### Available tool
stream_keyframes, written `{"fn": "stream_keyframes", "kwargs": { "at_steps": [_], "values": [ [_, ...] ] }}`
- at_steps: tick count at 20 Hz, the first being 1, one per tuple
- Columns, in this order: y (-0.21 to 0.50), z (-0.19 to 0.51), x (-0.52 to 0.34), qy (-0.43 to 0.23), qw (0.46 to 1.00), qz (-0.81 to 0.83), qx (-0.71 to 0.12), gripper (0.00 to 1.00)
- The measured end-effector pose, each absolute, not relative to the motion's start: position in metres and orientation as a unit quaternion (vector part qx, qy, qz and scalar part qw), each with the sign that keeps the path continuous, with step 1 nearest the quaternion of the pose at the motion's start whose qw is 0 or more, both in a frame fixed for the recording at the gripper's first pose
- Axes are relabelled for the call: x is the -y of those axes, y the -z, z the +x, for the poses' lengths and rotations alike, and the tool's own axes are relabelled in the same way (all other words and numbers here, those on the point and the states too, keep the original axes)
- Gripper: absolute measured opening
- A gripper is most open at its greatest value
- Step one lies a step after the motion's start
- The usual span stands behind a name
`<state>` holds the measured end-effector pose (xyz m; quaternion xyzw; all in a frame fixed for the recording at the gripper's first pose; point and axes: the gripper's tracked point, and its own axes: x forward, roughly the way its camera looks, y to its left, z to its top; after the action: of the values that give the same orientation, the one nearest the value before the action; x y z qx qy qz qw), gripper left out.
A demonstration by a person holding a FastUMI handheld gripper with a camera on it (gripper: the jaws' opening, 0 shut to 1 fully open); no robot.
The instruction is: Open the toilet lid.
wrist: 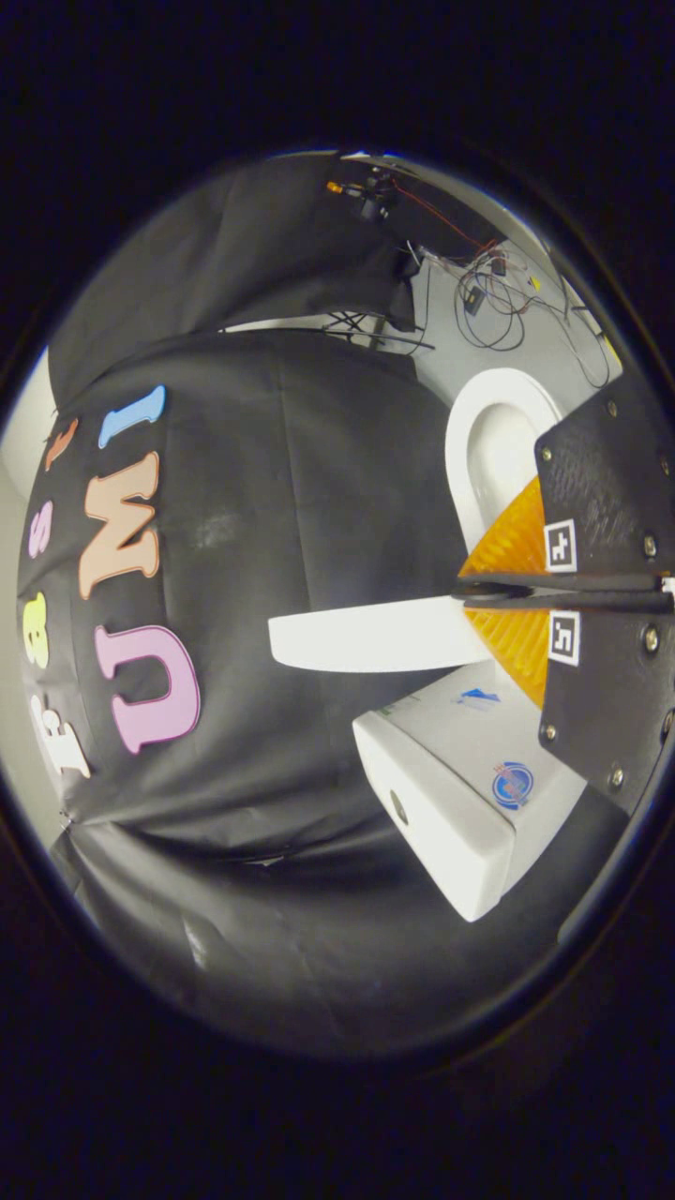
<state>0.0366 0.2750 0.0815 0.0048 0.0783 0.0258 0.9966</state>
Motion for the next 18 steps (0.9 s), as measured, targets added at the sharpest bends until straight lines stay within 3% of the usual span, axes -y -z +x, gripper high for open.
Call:
{"fn": "stream_keyframes", "kwargs": {
  "at_steps": [18],
  "values": [
    [-0.068,0.027,-0.335,-0.069,0.992,-0.051,-0.094,0.01]
  ]
}}
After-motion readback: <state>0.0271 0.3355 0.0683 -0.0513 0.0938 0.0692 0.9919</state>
